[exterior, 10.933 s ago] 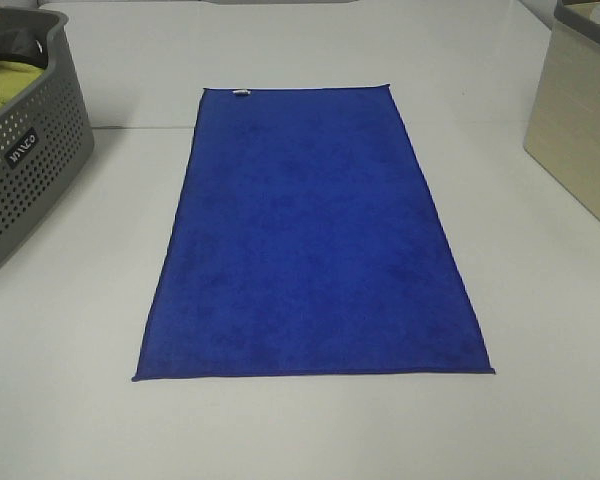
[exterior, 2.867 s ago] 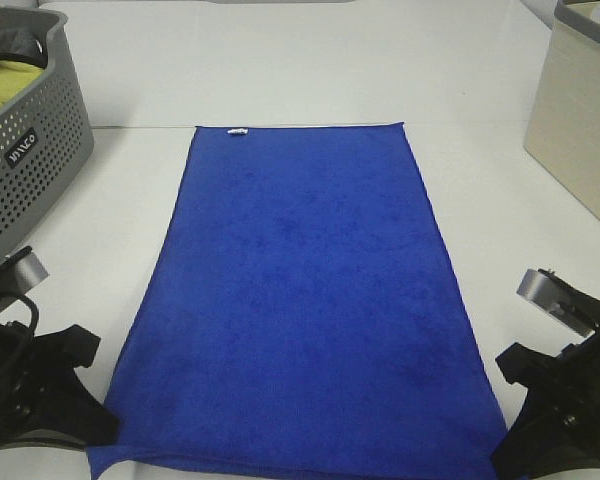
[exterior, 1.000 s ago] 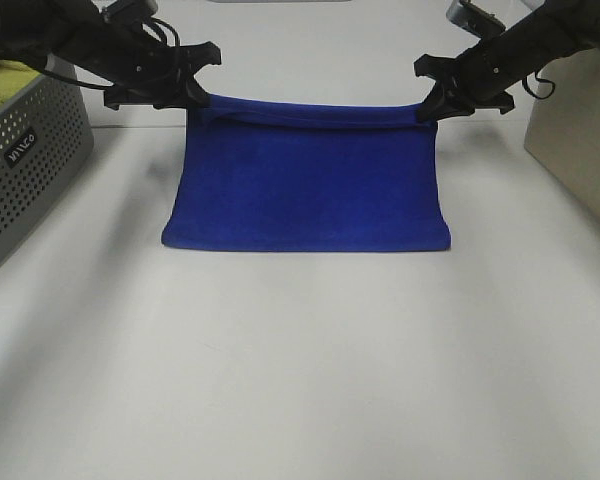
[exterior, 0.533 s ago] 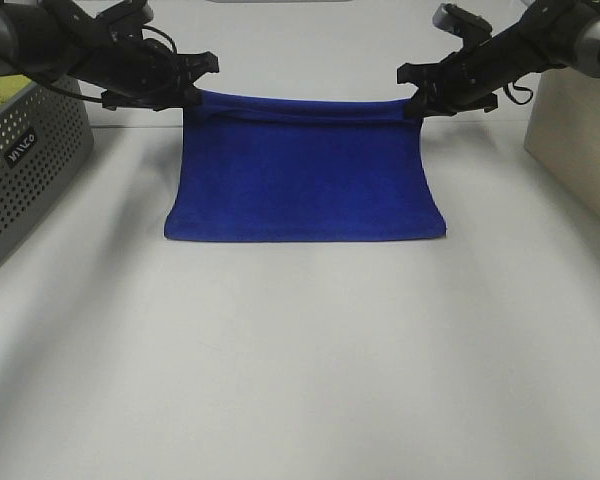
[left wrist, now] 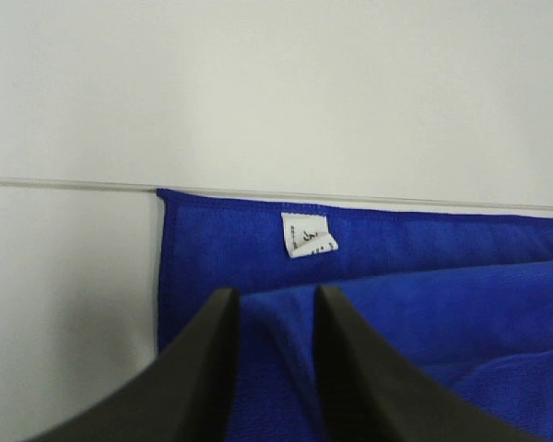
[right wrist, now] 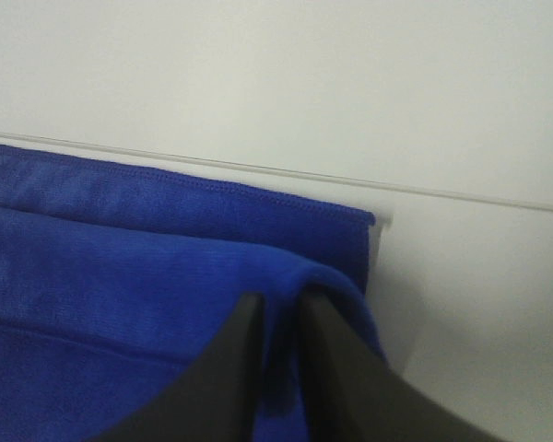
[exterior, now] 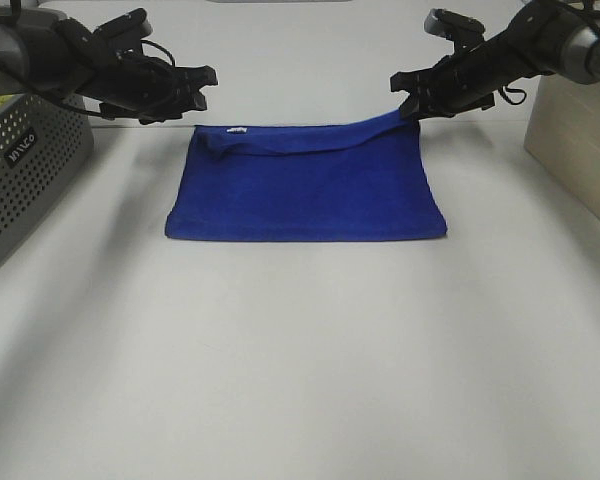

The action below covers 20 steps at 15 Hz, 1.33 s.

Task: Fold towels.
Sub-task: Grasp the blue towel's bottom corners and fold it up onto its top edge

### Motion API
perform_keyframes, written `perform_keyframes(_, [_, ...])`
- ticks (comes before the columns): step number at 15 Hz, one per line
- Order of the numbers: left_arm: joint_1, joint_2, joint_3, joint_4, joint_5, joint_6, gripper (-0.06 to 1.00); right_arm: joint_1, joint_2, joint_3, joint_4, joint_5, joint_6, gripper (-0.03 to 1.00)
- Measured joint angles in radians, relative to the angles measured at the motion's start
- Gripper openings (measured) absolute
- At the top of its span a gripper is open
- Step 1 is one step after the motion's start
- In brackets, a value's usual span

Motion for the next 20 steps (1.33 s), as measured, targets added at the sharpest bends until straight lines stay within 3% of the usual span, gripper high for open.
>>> perform_keyframes(1, [-0.003,0.0,0.0,0.0,-0.003,0.01,0.64,0.0,0.0,0.0,0.0,0.0,0.0,0.3])
perform_keyframes(3, [-0.005,0.0,0.0,0.0,0.004,0.059,0.76,0.0,-0.004,0.0,-0.011,0.054,0.0,0.65])
perform_keyframes(5, [-0.006,-0.015,0.0,0.03,0.05,0.094,0.78,0.0,-0.029,0.0,-0.089,0.176,0.01,0.81])
perform_keyframes(8, [-0.006,-0.064,-0.001,0.09,0.152,0.033,0.79,0.0,-0.072,-0.001,-0.206,0.397,0.119,0.83])
perform_keyframes(10, [-0.001,-0.074,-0.004,0.161,0.286,-0.134,0.79,0.0,-0.075,-0.002,-0.28,0.489,0.186,0.83])
perform_keyframes(13, [0.007,-0.074,-0.004,0.295,0.538,-0.326,0.78,-0.004,-0.075,0.038,-0.32,0.498,0.243,0.78])
perform_keyframes(15, [0.009,-0.074,-0.004,0.324,0.651,-0.365,0.75,-0.021,-0.089,0.125,-0.252,0.5,0.244,0.75])
perform_keyframes(17, [0.01,-0.073,-0.004,0.325,0.696,-0.369,0.74,-0.052,-0.145,0.259,-0.156,0.501,0.215,0.75])
perform_keyframes(20, [0.01,-0.051,-0.005,0.309,0.753,-0.369,0.74,-0.071,-0.219,0.395,-0.138,0.501,0.179,0.75])
